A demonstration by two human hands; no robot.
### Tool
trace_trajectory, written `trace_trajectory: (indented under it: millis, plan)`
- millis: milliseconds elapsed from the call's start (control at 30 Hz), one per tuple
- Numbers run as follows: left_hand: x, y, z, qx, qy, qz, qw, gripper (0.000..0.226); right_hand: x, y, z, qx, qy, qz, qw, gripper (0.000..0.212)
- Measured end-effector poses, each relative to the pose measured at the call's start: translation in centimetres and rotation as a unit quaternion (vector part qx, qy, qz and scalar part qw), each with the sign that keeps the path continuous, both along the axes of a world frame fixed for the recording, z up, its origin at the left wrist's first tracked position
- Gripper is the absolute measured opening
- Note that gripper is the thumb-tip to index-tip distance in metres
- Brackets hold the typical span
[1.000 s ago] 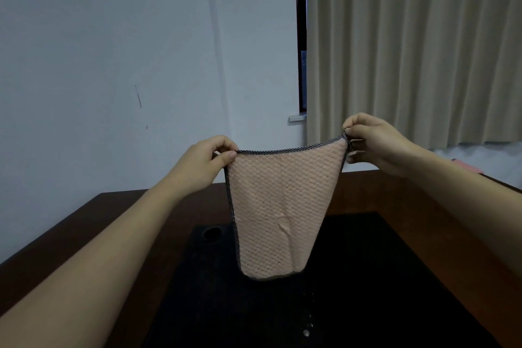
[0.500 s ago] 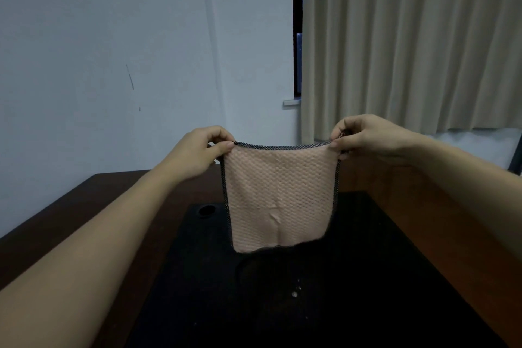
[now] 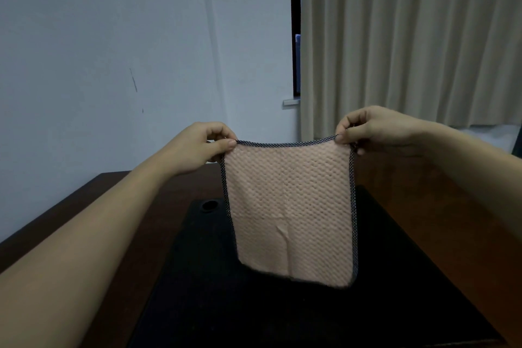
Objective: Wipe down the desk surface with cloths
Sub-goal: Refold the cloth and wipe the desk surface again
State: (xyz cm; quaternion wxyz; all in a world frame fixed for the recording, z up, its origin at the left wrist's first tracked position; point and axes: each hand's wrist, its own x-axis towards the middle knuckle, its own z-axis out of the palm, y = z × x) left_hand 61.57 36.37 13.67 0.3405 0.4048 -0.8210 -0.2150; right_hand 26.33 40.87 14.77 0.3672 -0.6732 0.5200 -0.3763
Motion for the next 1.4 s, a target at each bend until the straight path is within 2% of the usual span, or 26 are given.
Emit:
trace_trajectory:
  millis: [200,500,667,900,1133,1267,1400]
  plan:
    - [-0.6,-4.7,-3.4,0.012,-0.034,0.009,0.999,0.014,-0.4,-3.7,-2.7,0.038,0.018,-0.018,0.999,0.004]
    - [-2.4,-13.6,-11.2,0.005,-0.116,0.048,0.992,0.015,-1.7,-13.7,-10.5,0.026,0.128,-0.075,0.989,0.002]
    - [-2.9,-15.7,-13.9,0.030,-0.091,0.065,0.993,0.015,-1.8,-16.0,-12.9,0.006,0.124,-0.083,0.989,0.004]
    - [-2.2,-13.2,-15.1,0.048,-0.089,0.057,0.993,0.015,-2.0,-13.7,-13.9,0.015,0.120,-0.074,0.990,0.004]
    - [-1.4,-7.4,-15.2,0.058,-0.086,0.057,0.993,0.013,-1.8,-8.9,-13.8,0.006,0.127,-0.040,0.991,0.002]
    - [-0.8,-4.1,-16.2,0.065,-0.116,0.061,0.989,0.011,-1.4,-5.7,-14.9,0.008,0.130,-0.019,0.991,0.004]
    - [-0.5,-1.3,-17.6,0.042,-0.169,0.083,0.981,0.020,-0.9,-3.3,-16.7,0.016,0.166,-0.003,0.986,0.007]
